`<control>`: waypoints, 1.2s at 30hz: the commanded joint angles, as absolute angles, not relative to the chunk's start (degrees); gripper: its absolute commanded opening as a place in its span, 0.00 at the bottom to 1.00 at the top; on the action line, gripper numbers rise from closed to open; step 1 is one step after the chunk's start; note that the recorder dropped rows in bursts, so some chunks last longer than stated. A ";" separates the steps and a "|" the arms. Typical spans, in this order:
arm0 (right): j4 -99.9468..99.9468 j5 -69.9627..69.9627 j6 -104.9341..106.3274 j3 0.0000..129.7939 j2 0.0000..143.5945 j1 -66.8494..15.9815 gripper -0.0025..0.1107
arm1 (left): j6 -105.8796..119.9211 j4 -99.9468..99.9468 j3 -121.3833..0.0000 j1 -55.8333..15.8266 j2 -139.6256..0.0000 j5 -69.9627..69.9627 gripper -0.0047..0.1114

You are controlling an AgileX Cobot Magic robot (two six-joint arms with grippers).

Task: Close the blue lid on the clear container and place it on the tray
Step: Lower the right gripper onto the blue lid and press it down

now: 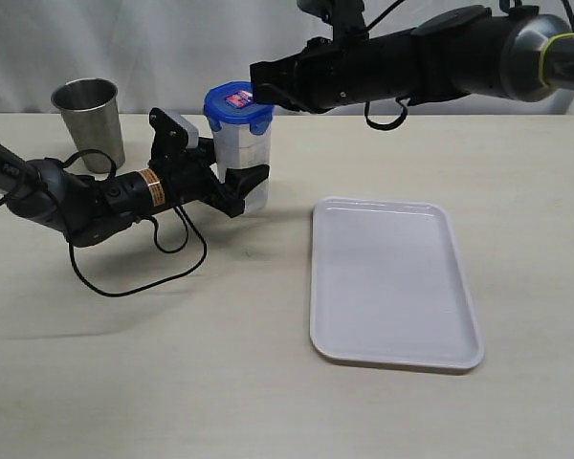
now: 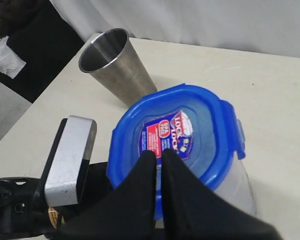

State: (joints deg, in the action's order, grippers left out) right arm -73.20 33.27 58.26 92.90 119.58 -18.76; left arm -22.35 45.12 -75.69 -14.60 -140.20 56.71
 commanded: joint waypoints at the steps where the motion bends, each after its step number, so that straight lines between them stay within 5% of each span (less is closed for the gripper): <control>1: -73.64 33.09 59.34 93.29 120.92 -18.80 0.06 | -22.74 49.01 -75.09 -14.57 -141.11 50.84 0.26; 4: -74.02 32.54 59.23 93.29 122.02 -18.80 0.06 | -22.74 49.14 -75.09 -14.57 -141.11 51.31 0.29; 13: -74.12 32.37 59.23 93.29 122.80 -18.80 0.06 | -22.74 48.82 -75.09 -14.57 -141.11 51.17 0.65; 36: -73.44 31.79 58.88 93.29 122.80 -18.80 0.06 | -22.74 51.81 -75.09 -14.57 -139.84 51.29 0.70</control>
